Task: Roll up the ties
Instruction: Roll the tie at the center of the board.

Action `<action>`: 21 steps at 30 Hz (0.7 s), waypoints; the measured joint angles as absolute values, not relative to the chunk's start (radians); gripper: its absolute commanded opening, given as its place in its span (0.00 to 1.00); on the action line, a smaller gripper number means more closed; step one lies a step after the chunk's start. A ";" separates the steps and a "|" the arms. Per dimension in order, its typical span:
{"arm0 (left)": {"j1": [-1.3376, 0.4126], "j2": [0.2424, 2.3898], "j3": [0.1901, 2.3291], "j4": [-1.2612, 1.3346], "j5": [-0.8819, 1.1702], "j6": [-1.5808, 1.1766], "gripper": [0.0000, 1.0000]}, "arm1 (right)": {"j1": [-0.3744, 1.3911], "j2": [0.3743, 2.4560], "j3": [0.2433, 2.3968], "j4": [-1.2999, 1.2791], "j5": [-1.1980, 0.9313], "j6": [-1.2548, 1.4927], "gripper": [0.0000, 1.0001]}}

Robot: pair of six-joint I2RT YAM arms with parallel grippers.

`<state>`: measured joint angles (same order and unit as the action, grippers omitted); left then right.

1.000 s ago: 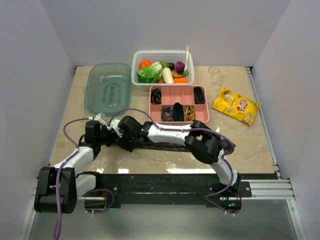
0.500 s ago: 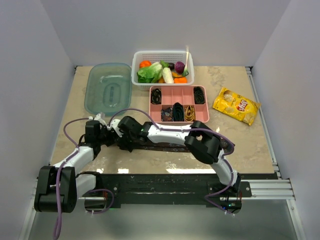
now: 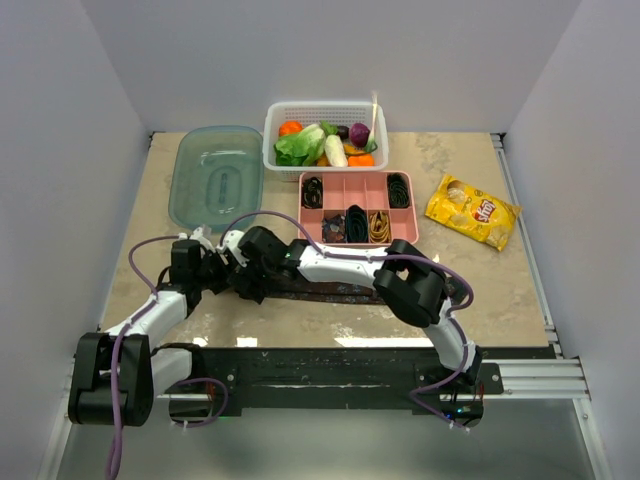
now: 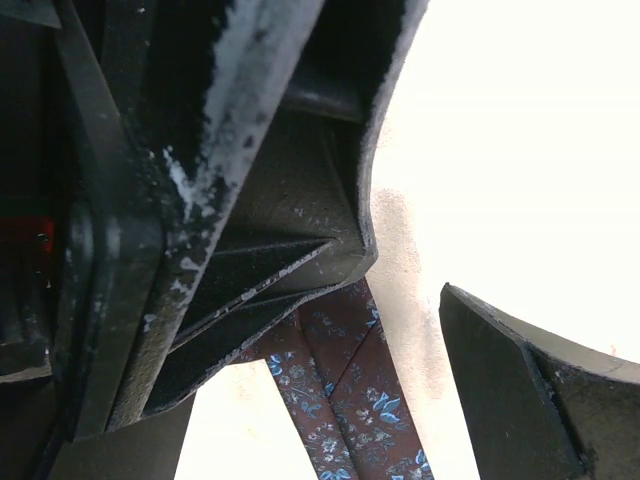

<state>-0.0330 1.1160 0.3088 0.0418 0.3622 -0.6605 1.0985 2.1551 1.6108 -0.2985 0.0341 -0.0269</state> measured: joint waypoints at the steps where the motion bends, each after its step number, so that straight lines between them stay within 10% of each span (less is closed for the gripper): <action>1: -0.033 1.116 0.309 0.041 0.362 -0.661 0.66 | 1.098 2.155 1.612 -0.299 0.034 -0.028 0.99; 21: -0.033 1.120 0.318 0.027 0.348 -0.661 0.67 | 1.100 2.174 1.628 -0.297 -0.012 -0.049 0.91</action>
